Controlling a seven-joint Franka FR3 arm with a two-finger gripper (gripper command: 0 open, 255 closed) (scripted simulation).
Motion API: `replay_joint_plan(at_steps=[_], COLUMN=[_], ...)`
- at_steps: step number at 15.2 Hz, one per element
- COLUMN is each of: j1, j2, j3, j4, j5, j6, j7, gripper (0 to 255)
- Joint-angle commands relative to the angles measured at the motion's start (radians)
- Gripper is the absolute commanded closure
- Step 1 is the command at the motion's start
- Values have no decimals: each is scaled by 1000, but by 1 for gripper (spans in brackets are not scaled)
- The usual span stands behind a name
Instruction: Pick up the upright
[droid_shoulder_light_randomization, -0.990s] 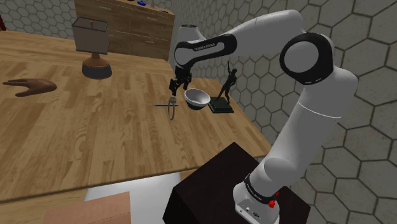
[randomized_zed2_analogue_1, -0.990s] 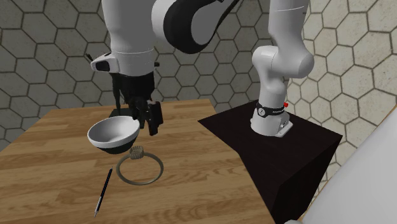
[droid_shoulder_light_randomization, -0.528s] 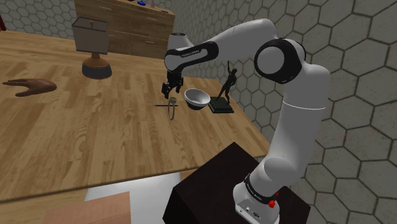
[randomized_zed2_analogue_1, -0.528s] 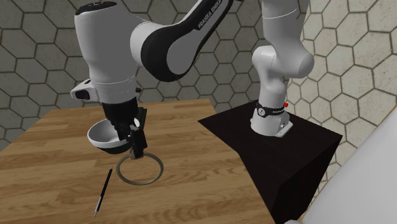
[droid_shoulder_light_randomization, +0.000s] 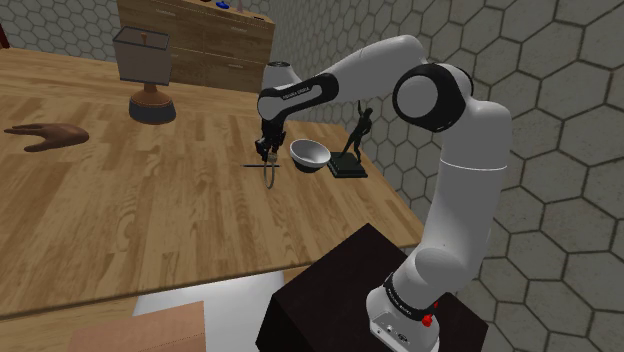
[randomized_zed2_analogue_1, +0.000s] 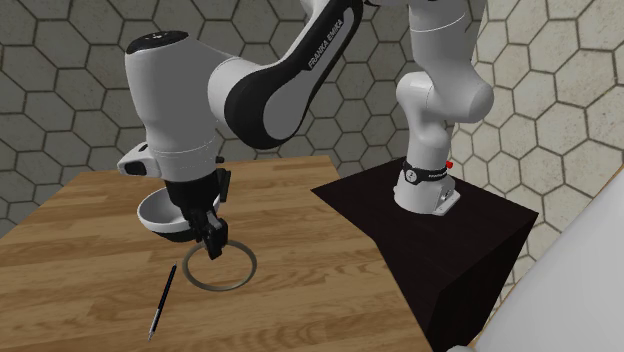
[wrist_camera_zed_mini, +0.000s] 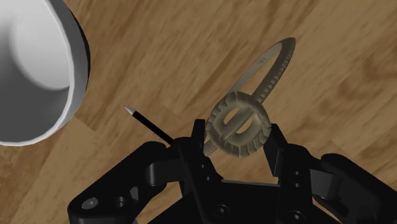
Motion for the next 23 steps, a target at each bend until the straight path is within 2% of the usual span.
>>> replay_joint_plan(at_steps=[1,8,23], j1=[0,0,-1], j2=[1,0,-92], j3=[0,0,5], j4=[0,-1,74], j5=[0,0,14], j6=[1,1,-166], j7=[0,1,-19], gripper=[255,255,255])
